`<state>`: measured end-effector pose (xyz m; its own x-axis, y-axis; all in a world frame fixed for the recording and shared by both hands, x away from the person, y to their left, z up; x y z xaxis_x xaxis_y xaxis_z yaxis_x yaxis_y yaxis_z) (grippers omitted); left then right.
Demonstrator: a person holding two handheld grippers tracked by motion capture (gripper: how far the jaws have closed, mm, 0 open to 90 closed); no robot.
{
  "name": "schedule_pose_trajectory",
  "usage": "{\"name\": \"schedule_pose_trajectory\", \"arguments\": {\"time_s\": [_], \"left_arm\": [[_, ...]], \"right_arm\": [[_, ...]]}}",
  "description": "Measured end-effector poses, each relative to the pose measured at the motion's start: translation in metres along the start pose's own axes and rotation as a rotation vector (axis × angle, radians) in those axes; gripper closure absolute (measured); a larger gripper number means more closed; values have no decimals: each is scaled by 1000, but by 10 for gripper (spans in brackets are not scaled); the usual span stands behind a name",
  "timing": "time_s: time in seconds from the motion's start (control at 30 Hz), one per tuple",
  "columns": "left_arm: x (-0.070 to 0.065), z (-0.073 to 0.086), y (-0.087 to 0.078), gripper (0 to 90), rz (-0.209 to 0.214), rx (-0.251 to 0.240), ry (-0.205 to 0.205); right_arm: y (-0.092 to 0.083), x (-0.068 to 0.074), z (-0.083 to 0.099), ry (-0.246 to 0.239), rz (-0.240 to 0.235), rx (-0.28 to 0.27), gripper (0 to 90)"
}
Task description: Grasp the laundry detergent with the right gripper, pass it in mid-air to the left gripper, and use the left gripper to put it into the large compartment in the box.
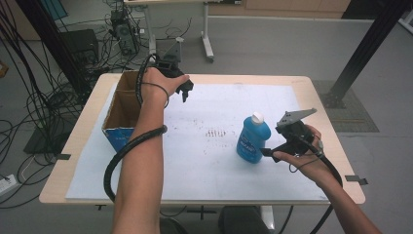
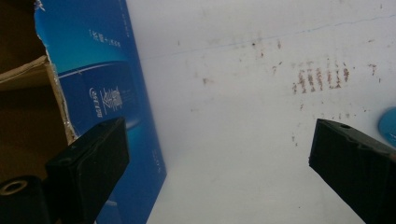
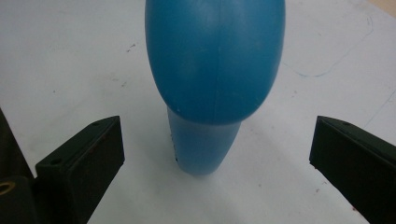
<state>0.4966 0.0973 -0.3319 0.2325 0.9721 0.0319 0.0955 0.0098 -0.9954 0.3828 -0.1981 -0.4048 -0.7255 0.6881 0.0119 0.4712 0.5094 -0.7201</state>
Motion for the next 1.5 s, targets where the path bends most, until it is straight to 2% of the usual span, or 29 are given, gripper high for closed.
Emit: {"name": "schedule_pose_trajectory", "arguments": {"time_s": [0.4, 0.87, 1.5], "left_arm": [[-2, 0, 0, 56, -8, -3, 11], [-5, 1, 2, 56, -5, 1, 14], [-4, 0, 3, 55, -5, -6, 8]], "right_arm": [[23, 0, 3, 34, 20, -27, 27], [39, 8, 4, 37, 10, -67, 26], [51, 11, 3, 40, 24, -118, 22]]}}
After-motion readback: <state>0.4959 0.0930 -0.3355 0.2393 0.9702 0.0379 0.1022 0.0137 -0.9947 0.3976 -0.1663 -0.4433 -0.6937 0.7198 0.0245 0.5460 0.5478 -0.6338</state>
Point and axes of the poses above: each handheld gripper's, and its own axes: y roughly forward along the jaws, z roughly out of its underside, x roughly to its left, the point moved 10 cm from there along y, roughly forward along the jaws, and after that the axes turned 4 degrees about y, right-handed, at the moved point
